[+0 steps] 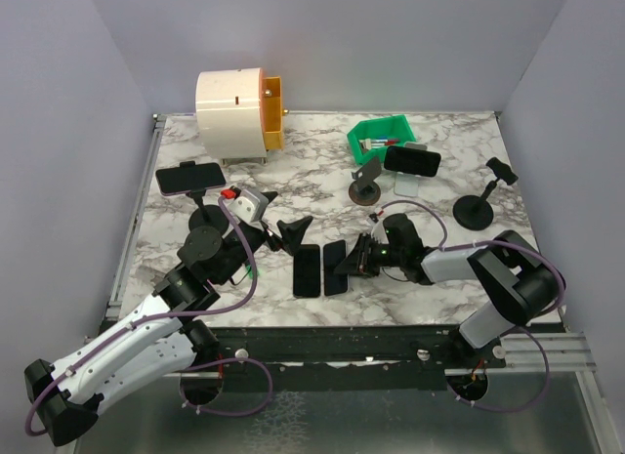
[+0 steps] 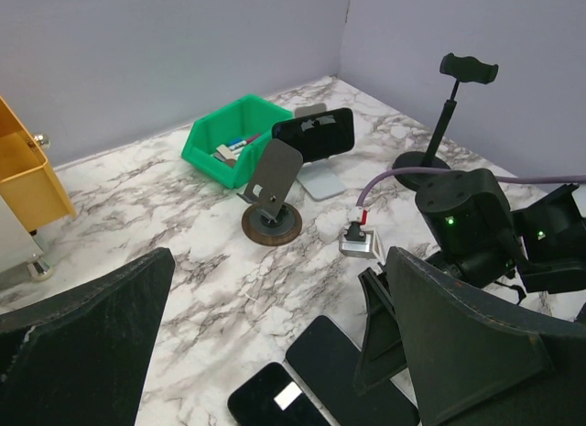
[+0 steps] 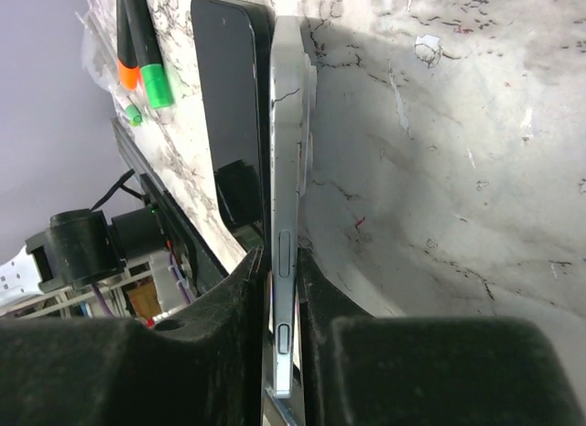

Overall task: Remove the phone from the phone stand
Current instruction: Place the phone at the center of the board, then pick up the phone stand at the center of the board.

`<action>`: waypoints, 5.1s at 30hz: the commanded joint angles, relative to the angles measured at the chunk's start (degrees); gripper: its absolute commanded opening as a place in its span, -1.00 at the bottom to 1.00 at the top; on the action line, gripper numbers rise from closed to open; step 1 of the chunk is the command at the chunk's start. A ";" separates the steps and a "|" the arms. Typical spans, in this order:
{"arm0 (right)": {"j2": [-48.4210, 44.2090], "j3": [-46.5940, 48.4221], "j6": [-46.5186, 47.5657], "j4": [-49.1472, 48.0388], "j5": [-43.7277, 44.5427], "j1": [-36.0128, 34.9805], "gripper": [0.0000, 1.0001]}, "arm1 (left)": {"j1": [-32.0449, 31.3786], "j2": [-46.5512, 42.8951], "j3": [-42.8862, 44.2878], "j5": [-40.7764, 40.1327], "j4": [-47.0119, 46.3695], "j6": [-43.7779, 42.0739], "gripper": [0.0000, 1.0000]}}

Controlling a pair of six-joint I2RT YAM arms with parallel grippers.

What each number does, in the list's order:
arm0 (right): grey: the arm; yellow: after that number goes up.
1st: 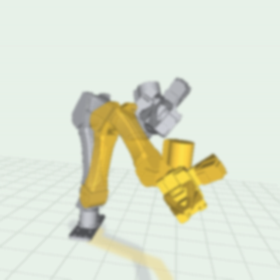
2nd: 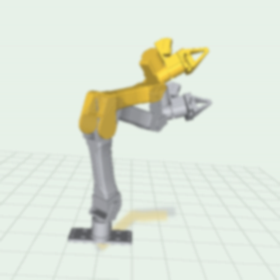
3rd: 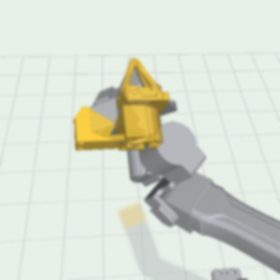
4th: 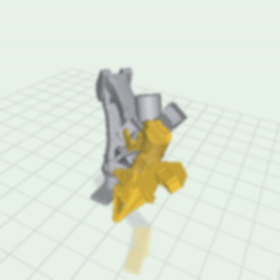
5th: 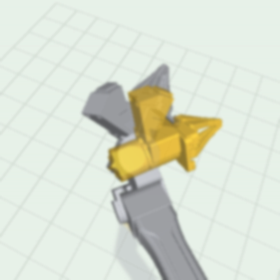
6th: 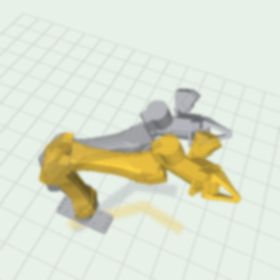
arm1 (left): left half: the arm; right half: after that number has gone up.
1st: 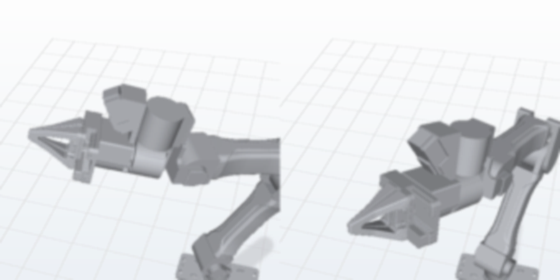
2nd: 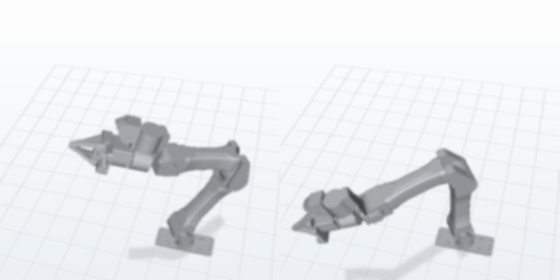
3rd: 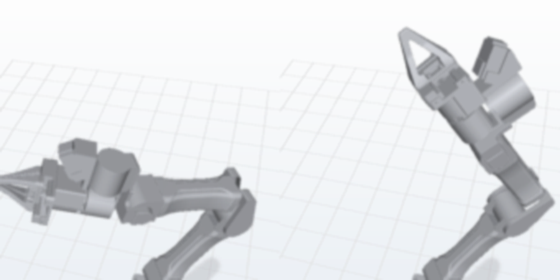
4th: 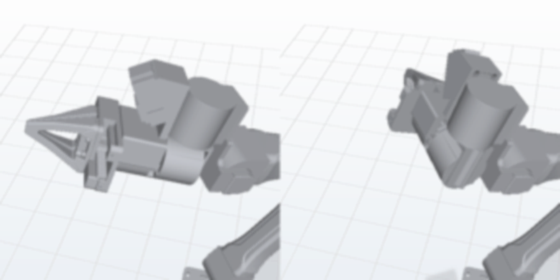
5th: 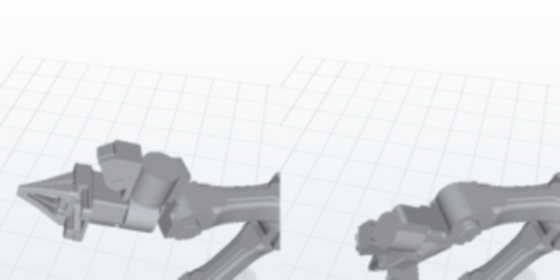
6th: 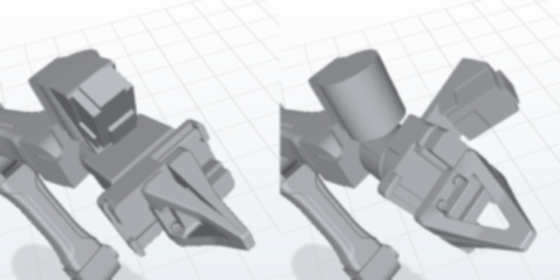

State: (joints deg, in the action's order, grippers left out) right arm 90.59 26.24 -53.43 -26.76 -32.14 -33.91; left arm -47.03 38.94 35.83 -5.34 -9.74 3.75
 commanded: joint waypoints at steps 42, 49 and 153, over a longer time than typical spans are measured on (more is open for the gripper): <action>-8.34 2.88 10.63 19.43 12.20 -0.19 -0.02 | -0.26 0.22 -0.20 2.97 0.16 -0.02 0.98; -5.94 3.35 9.73 16.61 9.29 -1.01 -0.13 | -0.27 0.40 -0.18 3.22 0.15 -0.09 0.98; 8.71 37.99 23.72 17.87 36.71 12.07 -0.90 | -0.99 -0.01 -0.35 3.67 0.07 -0.65 0.98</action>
State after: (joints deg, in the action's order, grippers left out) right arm 99.02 62.76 -31.07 -7.94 6.48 -21.69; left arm -47.75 39.44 35.83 -2.81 -9.72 3.77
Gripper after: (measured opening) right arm 0.123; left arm 0.990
